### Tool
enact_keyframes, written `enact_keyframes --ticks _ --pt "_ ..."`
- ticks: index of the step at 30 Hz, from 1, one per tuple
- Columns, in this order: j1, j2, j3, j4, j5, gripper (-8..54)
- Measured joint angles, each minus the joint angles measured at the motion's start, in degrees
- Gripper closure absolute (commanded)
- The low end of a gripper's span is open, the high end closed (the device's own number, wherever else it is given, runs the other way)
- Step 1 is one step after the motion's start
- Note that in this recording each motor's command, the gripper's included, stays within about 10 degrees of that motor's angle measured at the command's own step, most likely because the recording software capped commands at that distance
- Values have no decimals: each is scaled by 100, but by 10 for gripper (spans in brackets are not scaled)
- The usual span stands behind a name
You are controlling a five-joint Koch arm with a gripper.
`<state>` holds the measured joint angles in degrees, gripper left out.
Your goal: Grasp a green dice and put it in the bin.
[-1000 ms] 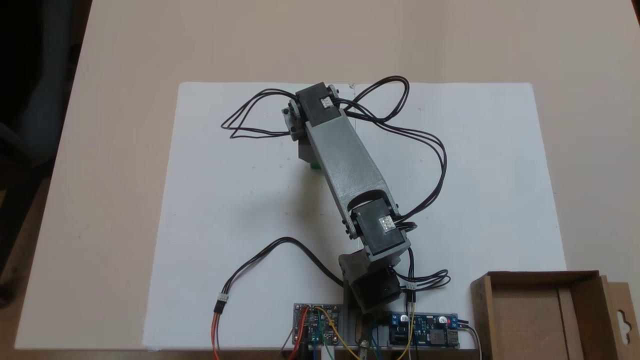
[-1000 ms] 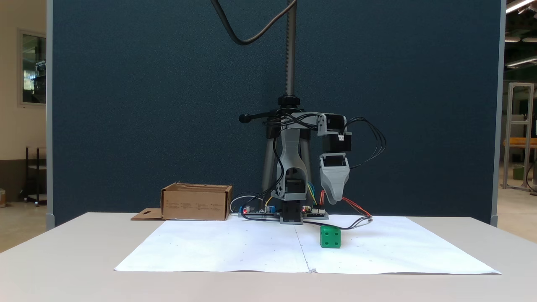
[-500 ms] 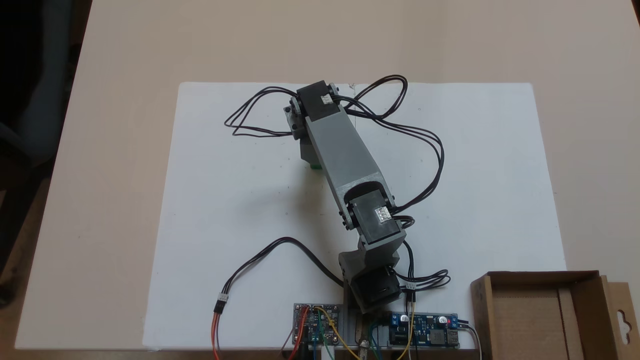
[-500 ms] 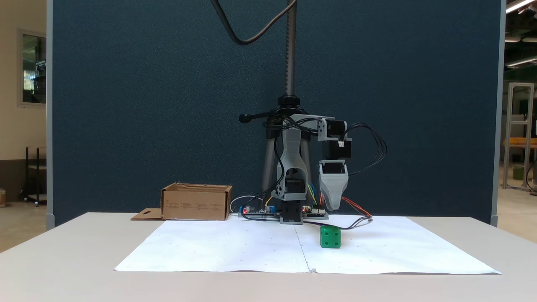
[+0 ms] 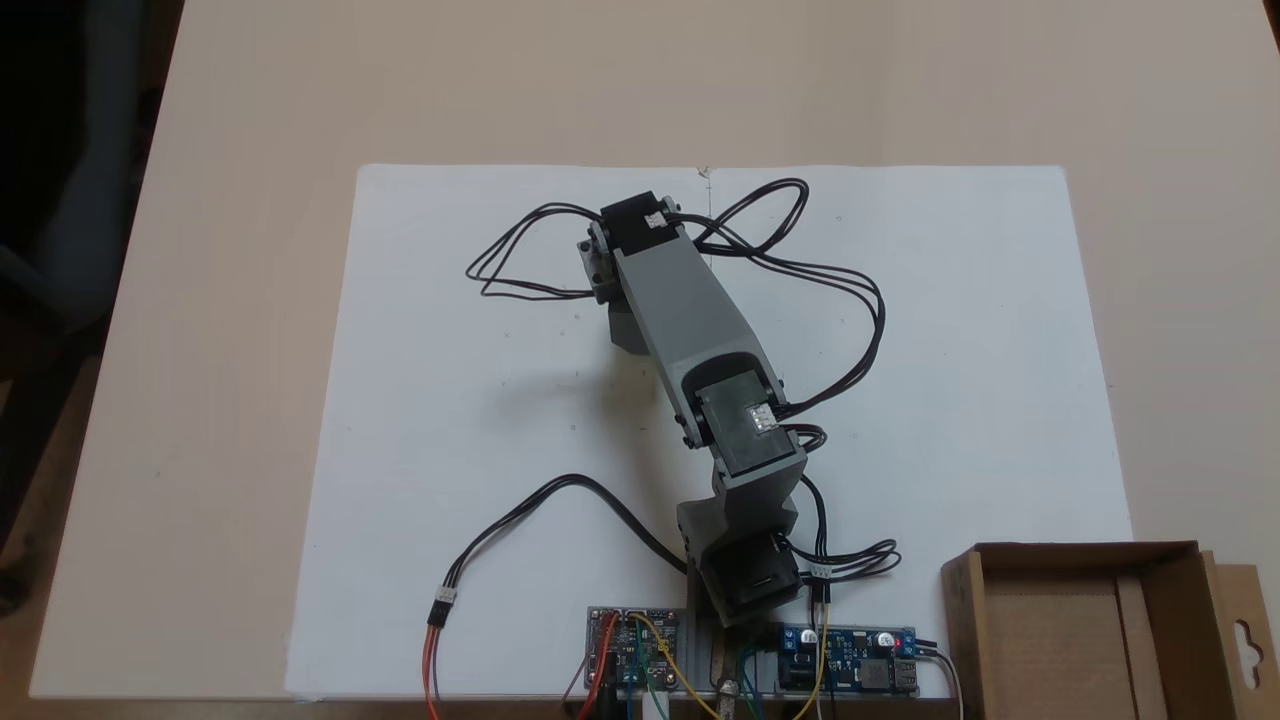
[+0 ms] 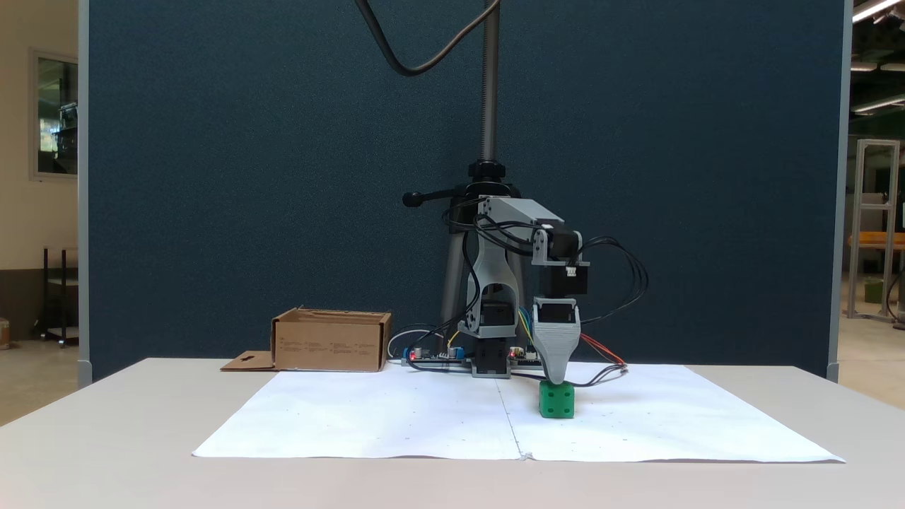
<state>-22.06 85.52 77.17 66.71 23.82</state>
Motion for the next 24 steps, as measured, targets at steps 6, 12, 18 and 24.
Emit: enact_keyframes --ticks 6,12,18,24 --pt "9 -123 114 -299 0 33" --pt "35 -352 114 -501 0 33" --pt "62 -536 114 -527 0 33" --pt "88 -703 123 -562 0 33"
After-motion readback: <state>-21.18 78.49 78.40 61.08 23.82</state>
